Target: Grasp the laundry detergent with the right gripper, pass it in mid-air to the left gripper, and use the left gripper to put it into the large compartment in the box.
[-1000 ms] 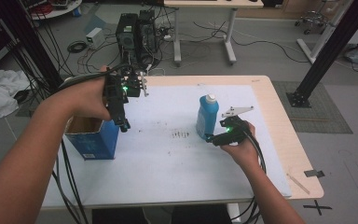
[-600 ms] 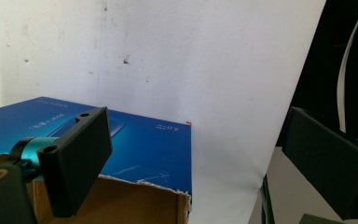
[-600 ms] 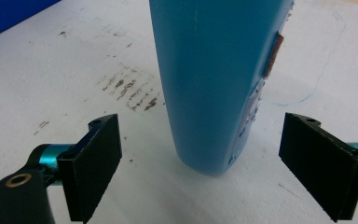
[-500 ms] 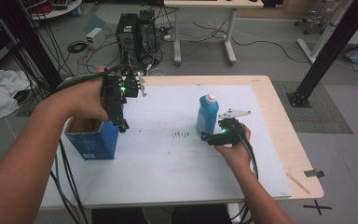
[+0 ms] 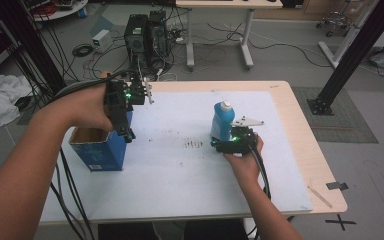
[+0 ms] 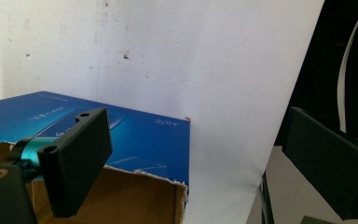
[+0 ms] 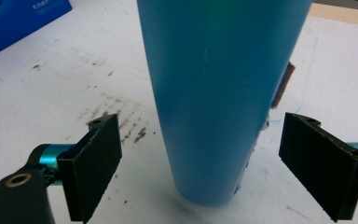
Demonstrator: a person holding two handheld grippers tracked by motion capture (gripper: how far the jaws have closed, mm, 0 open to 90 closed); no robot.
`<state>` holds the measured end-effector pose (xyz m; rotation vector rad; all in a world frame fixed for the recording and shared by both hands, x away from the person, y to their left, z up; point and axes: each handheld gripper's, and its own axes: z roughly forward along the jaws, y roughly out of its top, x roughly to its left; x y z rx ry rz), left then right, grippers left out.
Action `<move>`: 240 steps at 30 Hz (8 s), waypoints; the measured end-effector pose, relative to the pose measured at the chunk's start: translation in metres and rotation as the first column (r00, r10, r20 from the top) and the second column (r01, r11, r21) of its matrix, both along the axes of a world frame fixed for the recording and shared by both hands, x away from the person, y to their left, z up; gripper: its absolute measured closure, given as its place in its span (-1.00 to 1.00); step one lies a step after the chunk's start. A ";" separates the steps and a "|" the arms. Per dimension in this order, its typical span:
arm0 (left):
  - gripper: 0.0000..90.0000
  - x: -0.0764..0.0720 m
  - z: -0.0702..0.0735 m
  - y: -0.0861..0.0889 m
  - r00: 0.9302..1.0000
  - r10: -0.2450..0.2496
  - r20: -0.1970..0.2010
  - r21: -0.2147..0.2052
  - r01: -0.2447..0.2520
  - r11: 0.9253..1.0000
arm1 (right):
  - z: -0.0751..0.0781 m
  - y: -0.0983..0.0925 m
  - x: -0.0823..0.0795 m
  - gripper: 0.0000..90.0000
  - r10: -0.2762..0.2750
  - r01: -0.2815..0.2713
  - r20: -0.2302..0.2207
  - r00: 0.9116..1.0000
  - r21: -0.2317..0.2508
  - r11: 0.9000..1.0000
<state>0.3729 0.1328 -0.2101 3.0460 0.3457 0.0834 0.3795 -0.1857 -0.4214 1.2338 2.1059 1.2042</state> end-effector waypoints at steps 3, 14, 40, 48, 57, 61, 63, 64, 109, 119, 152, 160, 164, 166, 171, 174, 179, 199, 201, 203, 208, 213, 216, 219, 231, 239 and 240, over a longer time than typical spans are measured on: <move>-0.82 -0.001 0.001 0.002 1.000 0.001 0.003 0.001 -0.001 1.000 | -0.002 0.003 0.003 -0.73 -0.027 0.027 0.013 1.000 0.010 1.000; -0.82 -0.005 0.000 0.006 1.000 0.004 0.005 -0.006 -0.004 1.000 | -0.011 0.009 0.012 -0.73 -0.059 0.059 0.028 0.998 0.016 0.998; -0.82 0.000 -0.005 0.010 1.000 0.009 -0.006 0.002 -0.009 1.000 | -0.012 0.016 0.018 -0.60 -0.113 0.109 0.122 0.986 0.036 0.993; -0.82 0.000 -0.006 0.010 1.000 0.012 -0.007 0.001 -0.012 1.000 | -0.011 0.016 0.018 -0.49 -0.125 0.121 0.129 0.984 0.037 0.992; -0.82 0.001 -0.006 0.011 1.000 0.014 -0.007 0.002 -0.014 1.000 | -0.012 0.017 0.018 -0.43 -0.117 0.114 0.129 0.985 0.030 0.993; -0.82 0.001 -0.006 0.011 1.000 0.012 -0.007 0.001 -0.012 1.000 | -0.012 0.018 0.018 -0.28 -0.119 0.116 0.134 0.984 0.034 0.993; -0.82 0.001 -0.007 0.011 1.000 0.015 -0.007 0.000 -0.015 1.000 | -0.012 0.017 0.018 -0.28 -0.122 0.118 0.134 0.984 0.034 0.992; -0.82 0.001 -0.007 0.011 1.000 0.011 -0.007 0.001 -0.011 1.000 | -0.012 0.017 0.018 -0.28 -0.124 0.121 0.132 0.983 0.032 0.992; -0.82 0.007 -0.013 0.004 1.000 0.004 -0.016 0.006 -0.004 1.000 | -0.008 0.015 0.013 0.03 -0.069 0.066 0.167 0.984 0.020 0.998; -0.82 0.006 -0.011 -0.001 1.000 -0.002 -0.010 0.006 0.002 1.000 | 0.002 0.012 0.000 0.04 0.049 -0.053 0.179 0.983 0.021 0.998; -0.82 -0.008 -0.009 -0.044 0.993 -0.120 -0.006 0.009 0.120 0.993 | 0.030 0.040 -0.043 0.04 0.500 -0.518 0.193 0.844 0.060 0.853; -0.82 -0.017 -0.013 -0.056 0.986 -0.165 -0.013 0.016 0.165 0.986 | 0.032 0.053 -0.049 0.04 0.611 -0.631 0.199 0.766 0.056 0.774; -0.82 -0.022 -0.014 -0.062 0.983 -0.186 -0.010 0.008 0.186 0.983 | 0.031 0.059 -0.048 0.04 0.654 -0.675 0.193 0.732 0.066 0.735; -0.82 -0.024 -0.015 -0.065 0.980 -0.199 -0.011 0.011 0.199 0.980 | 0.031 0.060 -0.047 0.04 0.674 -0.695 0.195 0.713 0.070 0.716; -0.82 -0.027 -0.017 -0.071 0.976 -0.216 -0.015 0.018 0.216 0.976 | 0.031 0.068 -0.046 0.04 0.728 -0.749 0.191 0.658 0.065 0.659; -0.82 -0.028 -0.018 -0.073 0.974 -0.225 -0.021 0.017 0.225 0.974 | 0.032 0.073 -0.046 0.04 0.756 -0.776 0.192 0.626 0.058 0.628; -0.82 -0.031 -0.021 -0.076 0.971 -0.236 -0.032 0.015 0.236 0.972 | 0.033 0.082 -0.046 0.04 0.787 -0.805 0.183 0.589 0.048 0.592; -0.82 -0.038 -0.032 -0.089 0.963 -0.263 -0.051 0.019 0.264 0.964 | 0.041 0.109 -0.047 0.04 0.820 -0.838 0.187 0.541 0.034 0.545; -0.82 -0.038 -0.033 -0.090 0.962 -0.267 -0.055 0.024 0.268 0.963 | 0.041 0.111 -0.048 0.04 0.822 -0.840 0.187 0.538 0.034 0.541; -0.82 -0.038 -0.034 -0.090 0.962 -0.266 -0.057 0.025 0.268 0.963 | 0.042 0.112 -0.048 0.04 0.822 -0.840 0.190 0.537 0.030 0.542; -0.82 -0.038 -0.036 -0.092 0.962 -0.267 -0.052 0.031 0.269 0.963 | 0.044 0.113 -0.048 0.04 0.820 -0.838 0.191 0.540 0.029 0.545; -0.79 -0.038 -0.037 -0.092 0.961 -0.271 -0.050 0.039 0.273 0.961 | 0.044 0.114 -0.048 0.04 0.822 -0.838 0.181 0.540 0.030 0.545; -0.78 -0.038 -0.039 -0.092 0.962 -0.270 -0.046 0.036 0.272 0.962 | 0.044 0.114 -0.048 0.04 0.821 -0.838 0.180 0.541 0.031 0.545; -0.74 -0.038 -0.039 -0.092 0.961 -0.273 -0.038 0.045 0.275 0.960 | 0.044 0.115 -0.047 0.04 0.820 -0.837 0.178 0.543 0.035 0.546; -0.64 -0.038 -0.039 -0.092 0.961 -0.276 -0.022 0.046 0.276 0.960 | 0.044 0.114 -0.047 0.04 0.819 -0.835 0.176 0.546 0.039 0.549; -0.54 -0.039 -0.039 -0.092 0.961 -0.275 -0.022 0.047 0.276 0.960 | 0.044 0.114 -0.046 0.04 0.815 -0.832 0.183 0.549 0.034 0.553; -0.54 -0.039 -0.038 -0.092 0.960 -0.280 -0.023 0.047 0.281 0.959 | 0.044 0.114 -0.046 0.04 0.815 -0.832 0.182 0.550 0.036 0.553</move>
